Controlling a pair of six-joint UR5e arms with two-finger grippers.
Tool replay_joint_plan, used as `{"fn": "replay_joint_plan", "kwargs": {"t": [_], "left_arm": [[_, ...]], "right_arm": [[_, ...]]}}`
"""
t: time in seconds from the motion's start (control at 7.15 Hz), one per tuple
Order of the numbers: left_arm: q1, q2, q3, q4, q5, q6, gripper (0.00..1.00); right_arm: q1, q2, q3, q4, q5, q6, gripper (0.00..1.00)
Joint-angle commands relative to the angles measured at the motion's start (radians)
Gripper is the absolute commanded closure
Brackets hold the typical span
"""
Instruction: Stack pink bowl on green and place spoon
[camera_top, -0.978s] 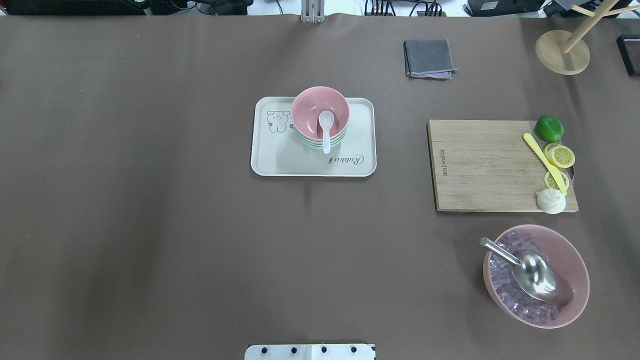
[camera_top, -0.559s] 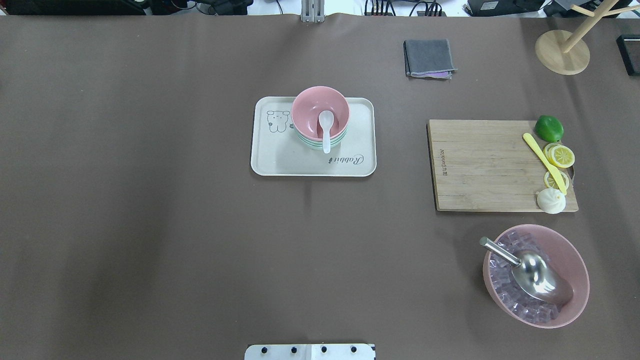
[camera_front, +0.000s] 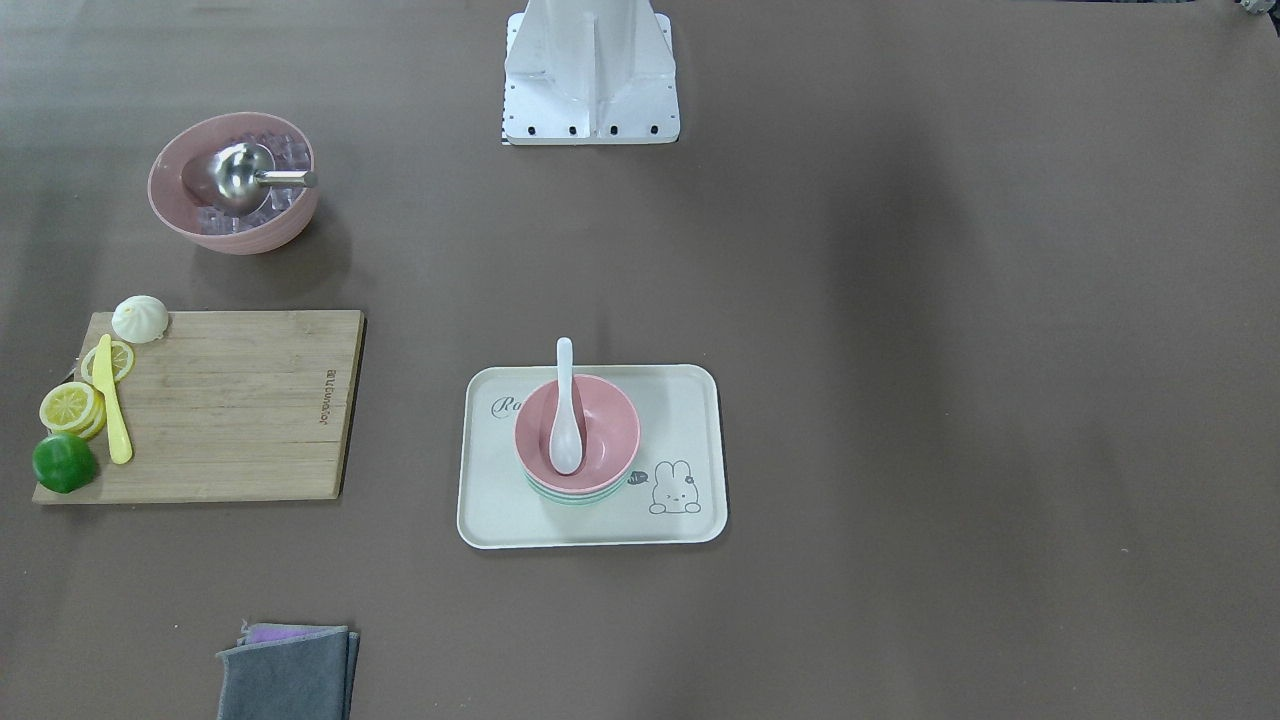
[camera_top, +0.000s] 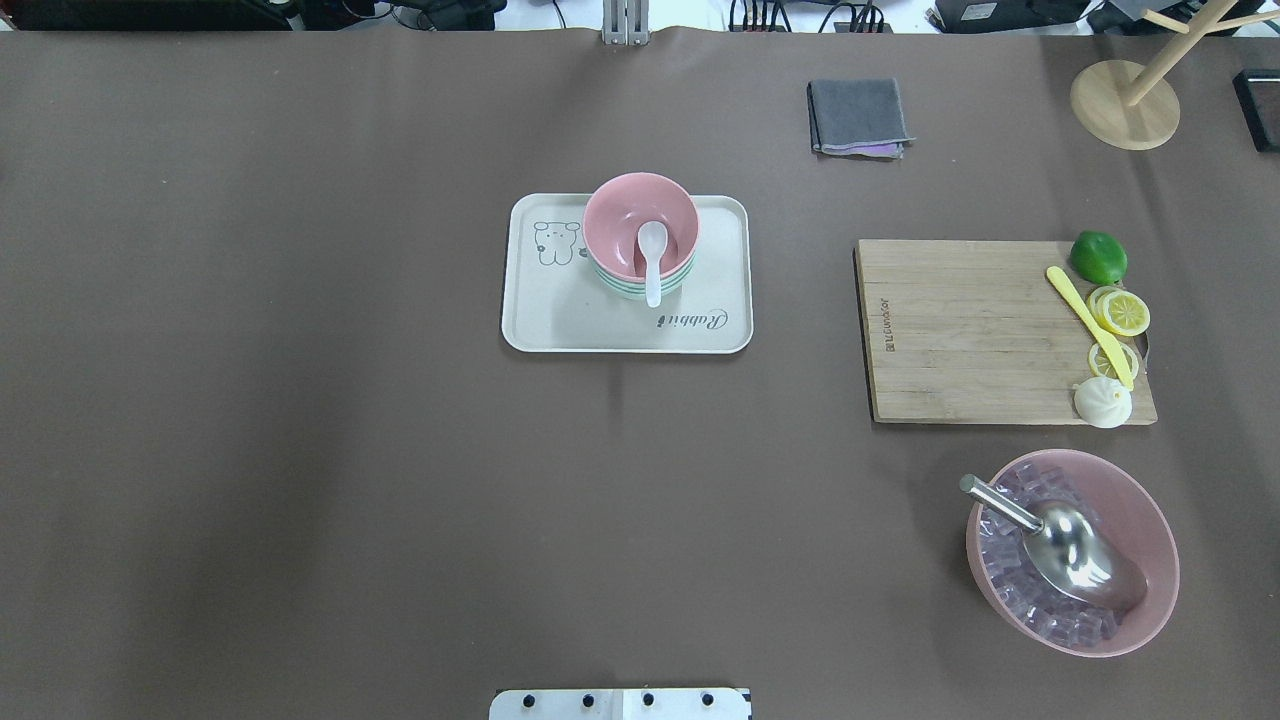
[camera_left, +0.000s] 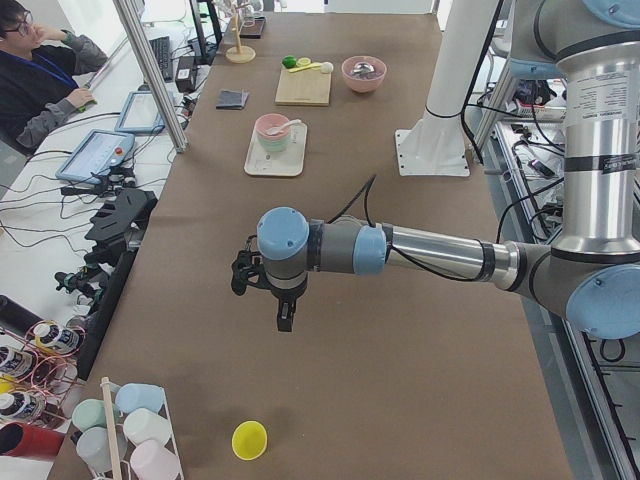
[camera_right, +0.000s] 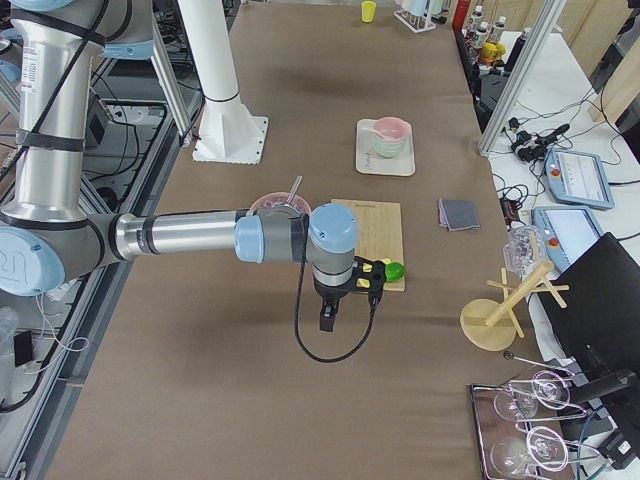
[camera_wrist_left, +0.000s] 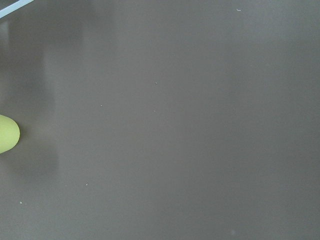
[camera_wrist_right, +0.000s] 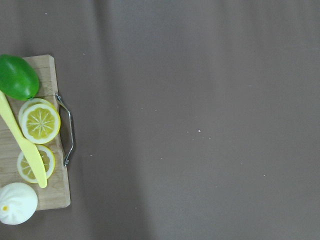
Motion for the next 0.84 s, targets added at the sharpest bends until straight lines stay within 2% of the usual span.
{"fn": "replay_joint_plan", "kwargs": {"t": [0.0, 0.7], "left_arm": [[0.0, 0.001, 0.001, 0.0, 0.009, 0.0, 0.02], [0.001, 0.001, 0.008, 0.0, 0.011, 0.0, 0.02]], "right_arm": [[0.0, -0.002, 0.002, -0.001, 0.037, -0.01, 0.0], [-0.002, -0.005, -0.006, -0.002, 0.039, -0.01, 0.0]]}}
